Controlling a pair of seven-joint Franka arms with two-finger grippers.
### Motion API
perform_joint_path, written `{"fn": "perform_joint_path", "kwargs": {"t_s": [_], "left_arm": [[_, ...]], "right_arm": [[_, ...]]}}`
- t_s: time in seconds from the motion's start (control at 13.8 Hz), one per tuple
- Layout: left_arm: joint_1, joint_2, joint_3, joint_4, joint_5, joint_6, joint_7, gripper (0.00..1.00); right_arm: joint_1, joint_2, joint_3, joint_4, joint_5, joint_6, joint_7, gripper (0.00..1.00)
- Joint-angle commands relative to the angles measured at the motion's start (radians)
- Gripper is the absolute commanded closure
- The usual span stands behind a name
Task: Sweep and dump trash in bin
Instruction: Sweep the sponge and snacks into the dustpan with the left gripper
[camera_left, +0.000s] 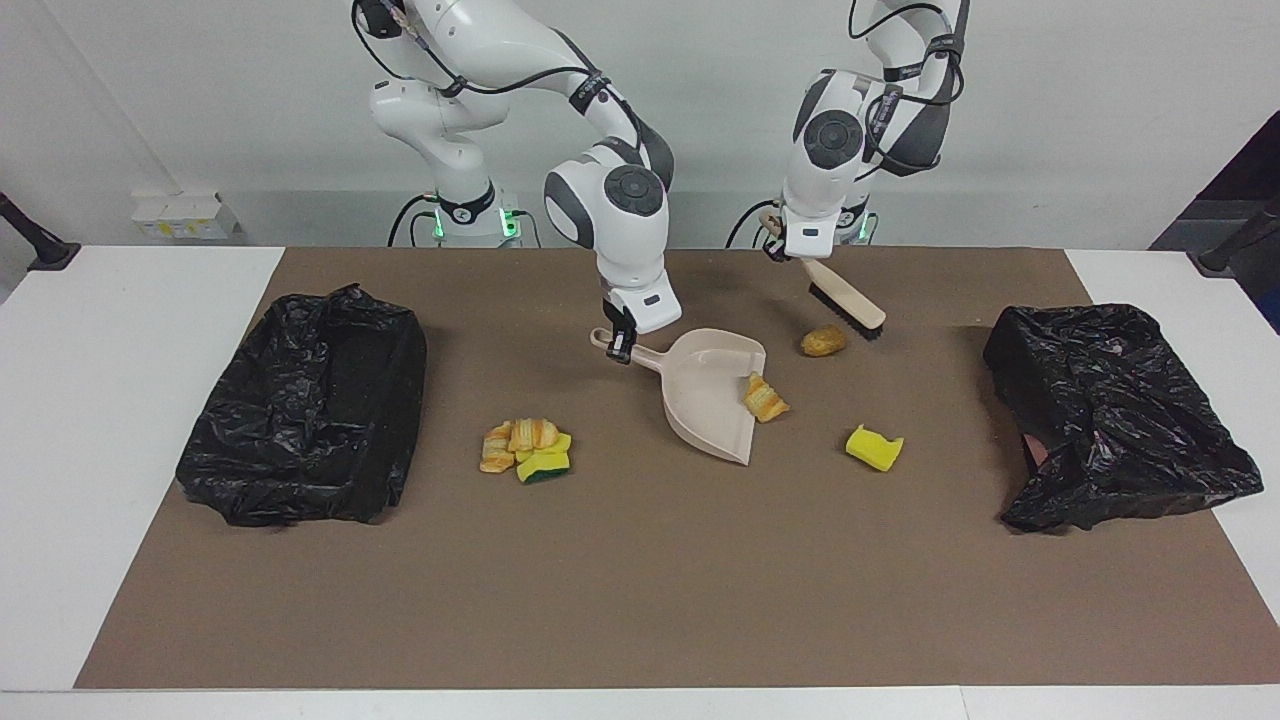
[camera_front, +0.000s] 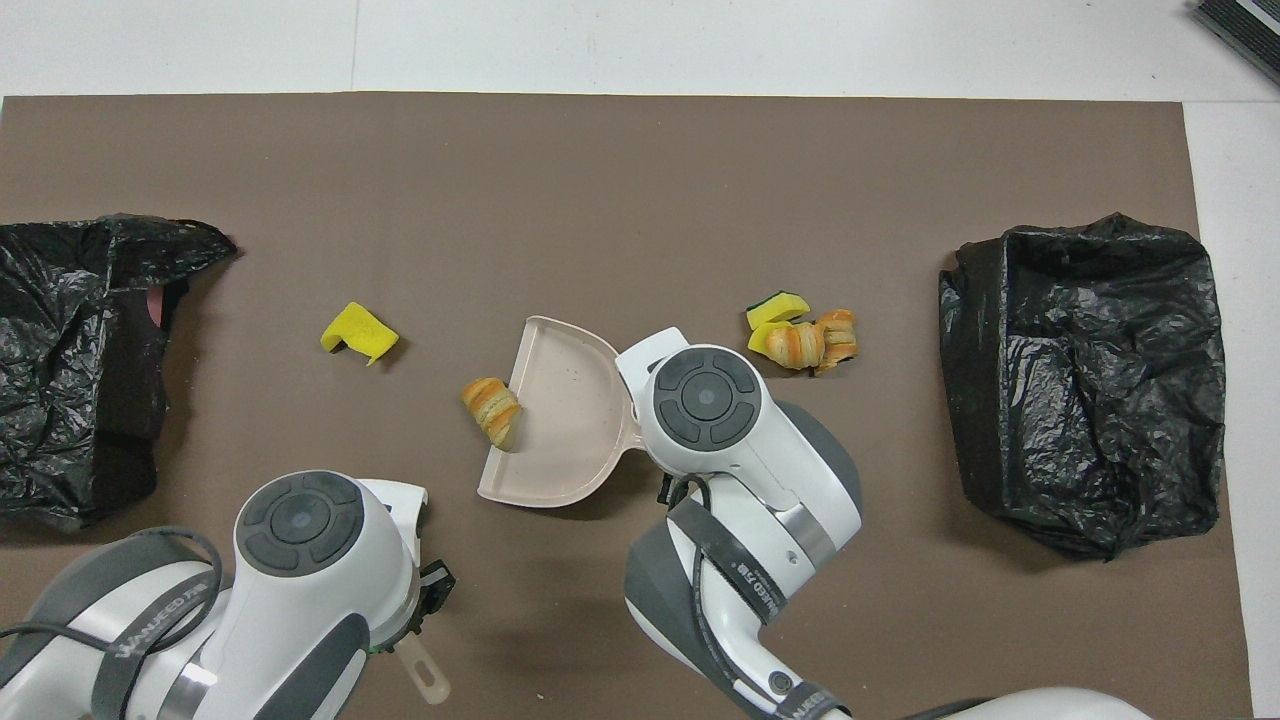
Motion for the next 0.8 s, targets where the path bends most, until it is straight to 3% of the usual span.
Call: {"fn": "perform_joint_path", "kwargs": {"t_s": [0.0, 0.22, 0.43, 0.72], "left_arm": [[0.053, -0.105, -0.005, -0.130, -0.035, 0.074, -0.035, 1.00], [0.050, -0.098, -0.005, -0.224, -0.067, 0.247, -0.035, 1.00], [0.065, -0.014, -0.005, -0.192, -0.110, 0.408, -0.021, 1.00], [0.076, 0.241, -0.004, 0.078, -0.169, 0.504, -0.042, 1.00]], "right_arm": [[-0.004, -0.008, 0.005, -0.011, 0.007, 0.024, 0.027, 1.00], [-0.004, -0.008, 0.005, -0.011, 0.007, 0.024, 0.027, 1.00], [-0.004, -0.008, 0.005, -0.012, 0.007, 0.022, 0.027, 1.00], [-0.004, -0.008, 0.005, -0.012, 0.007, 0.022, 0.027, 1.00]]}}
